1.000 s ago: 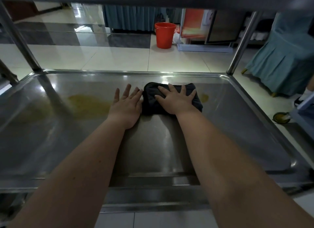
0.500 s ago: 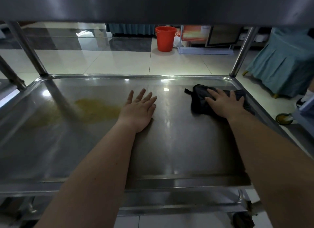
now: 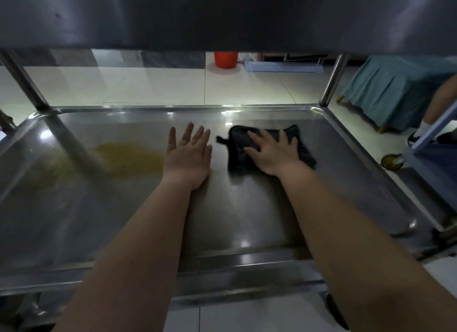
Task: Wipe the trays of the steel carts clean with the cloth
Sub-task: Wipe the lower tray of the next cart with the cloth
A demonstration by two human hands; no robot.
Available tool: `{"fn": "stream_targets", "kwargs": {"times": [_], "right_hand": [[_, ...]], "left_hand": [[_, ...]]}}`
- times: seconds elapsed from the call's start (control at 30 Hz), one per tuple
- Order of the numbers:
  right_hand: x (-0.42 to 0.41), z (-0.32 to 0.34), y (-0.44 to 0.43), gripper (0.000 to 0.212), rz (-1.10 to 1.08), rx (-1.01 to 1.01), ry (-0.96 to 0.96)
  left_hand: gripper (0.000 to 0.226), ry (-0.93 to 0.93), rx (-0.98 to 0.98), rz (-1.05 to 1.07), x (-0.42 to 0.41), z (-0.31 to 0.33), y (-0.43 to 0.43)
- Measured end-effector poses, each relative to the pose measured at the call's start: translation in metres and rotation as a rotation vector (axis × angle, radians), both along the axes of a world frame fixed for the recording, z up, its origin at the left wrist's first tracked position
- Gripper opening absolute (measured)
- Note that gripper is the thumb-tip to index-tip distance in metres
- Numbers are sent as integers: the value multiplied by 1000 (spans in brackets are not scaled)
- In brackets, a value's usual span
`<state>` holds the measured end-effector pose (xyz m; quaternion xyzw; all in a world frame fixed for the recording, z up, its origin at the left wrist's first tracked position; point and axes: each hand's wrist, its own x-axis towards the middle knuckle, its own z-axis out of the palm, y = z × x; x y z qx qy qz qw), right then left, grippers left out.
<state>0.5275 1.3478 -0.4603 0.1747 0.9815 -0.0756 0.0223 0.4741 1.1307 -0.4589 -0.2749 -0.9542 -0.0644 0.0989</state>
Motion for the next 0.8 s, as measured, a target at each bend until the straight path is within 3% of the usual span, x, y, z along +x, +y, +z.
{"fn": "stream_targets", "kwargs": {"times": [0.1, 0.2, 0.3, 0.53, 0.63, 0.8], "right_hand": [[-4, -4, -49, 63, 109, 5, -21], [3, -3, -45, 62, 119, 3, -13], [22, -2, -2, 61, 44, 17, -18], [103, -2, 134, 60, -274, 95, -75], [99, -1, 108, 60, -235, 86, -37], [71, -3, -22, 63, 80, 82, 30]], "left_hand": [[53, 41, 12, 28, 2, 2, -1], [53, 12, 0, -19, 3, 3, 0], [51, -36, -28, -99, 2, 3, 0], [49, -76, 41, -70, 0, 1, -1], [47, -40, 93, -27, 2, 2, -4], [44, 8, 157, 10, 3, 0, -7]]}}
